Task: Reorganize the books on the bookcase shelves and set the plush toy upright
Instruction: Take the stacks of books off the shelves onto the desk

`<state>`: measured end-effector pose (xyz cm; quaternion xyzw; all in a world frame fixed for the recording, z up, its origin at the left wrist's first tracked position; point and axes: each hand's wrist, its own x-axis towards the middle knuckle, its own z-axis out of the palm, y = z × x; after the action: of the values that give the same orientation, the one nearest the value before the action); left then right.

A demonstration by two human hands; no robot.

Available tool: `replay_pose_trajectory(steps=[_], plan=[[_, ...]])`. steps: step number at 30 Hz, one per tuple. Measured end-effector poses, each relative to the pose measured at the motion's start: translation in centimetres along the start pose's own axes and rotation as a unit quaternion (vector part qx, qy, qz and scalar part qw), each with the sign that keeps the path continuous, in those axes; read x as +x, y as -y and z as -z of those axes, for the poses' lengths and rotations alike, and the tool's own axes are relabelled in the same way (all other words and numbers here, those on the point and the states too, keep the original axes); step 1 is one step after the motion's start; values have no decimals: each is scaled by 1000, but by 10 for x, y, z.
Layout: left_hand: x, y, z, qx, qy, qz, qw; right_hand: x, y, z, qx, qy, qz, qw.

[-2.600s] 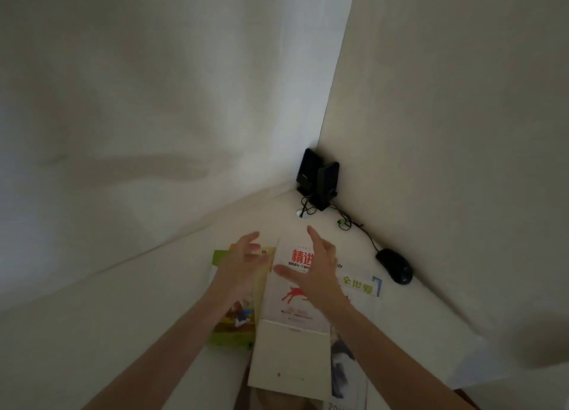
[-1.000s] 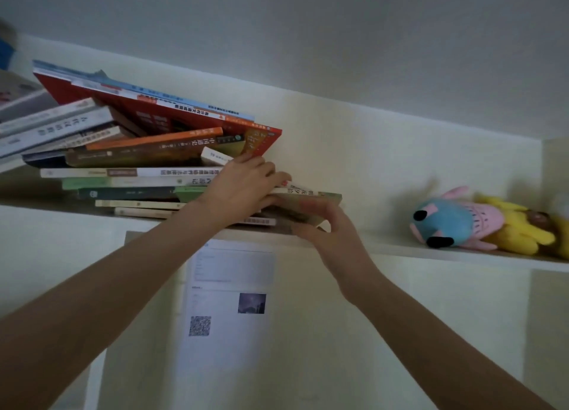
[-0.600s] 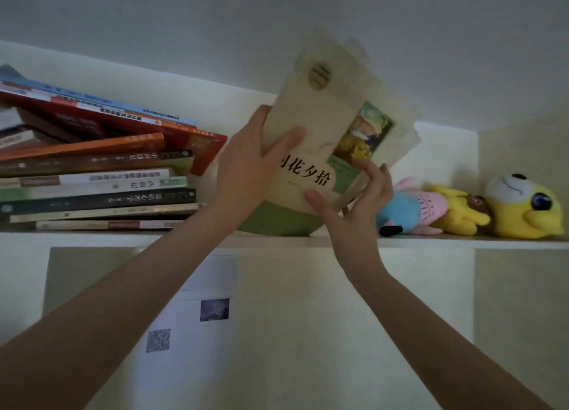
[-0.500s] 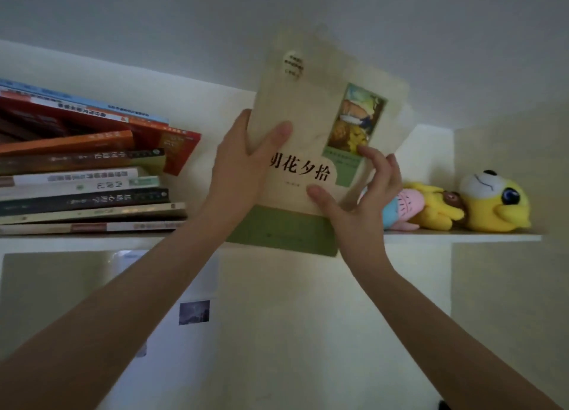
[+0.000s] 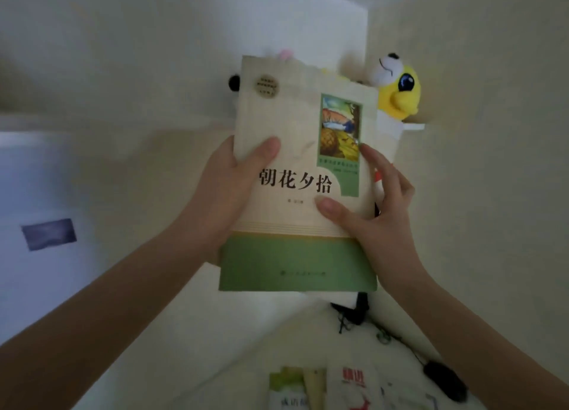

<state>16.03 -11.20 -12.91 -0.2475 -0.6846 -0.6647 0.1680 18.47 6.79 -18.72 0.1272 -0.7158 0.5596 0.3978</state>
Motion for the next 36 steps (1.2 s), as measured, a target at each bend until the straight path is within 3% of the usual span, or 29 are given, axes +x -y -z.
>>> replay_pose_trajectory(steps=[7, 11, 15, 18, 23, 31, 33, 36], plan=[[-44, 163, -59, 79, 90, 219, 968, -83, -128, 30, -80, 70, -271, 957], [-76, 275, -73, 140, 103, 353, 919, -122, -211, 21, -187, 162, -365, 897], [-128, 374, -74, 187, 100, 466, 859, -181, -293, -4, -227, 231, -451, 831], [-175, 428, -75, 215, 135, 521, 815, -234, -335, -19, -274, 304, -455, 791], [-226, 470, -69, 380, 177, 472, 775, -266, -360, -33, -344, 325, -399, 785], [-209, 455, -53, 386, 230, 472, 759, -251, -348, -37, -377, 353, -391, 762], [-200, 440, -38, 393, 229, 456, 765, -241, -336, -44, -374, 346, -367, 778], [-180, 406, -9, 367, 194, 432, 800, -215, -309, -67, -321, 363, -347, 803]])
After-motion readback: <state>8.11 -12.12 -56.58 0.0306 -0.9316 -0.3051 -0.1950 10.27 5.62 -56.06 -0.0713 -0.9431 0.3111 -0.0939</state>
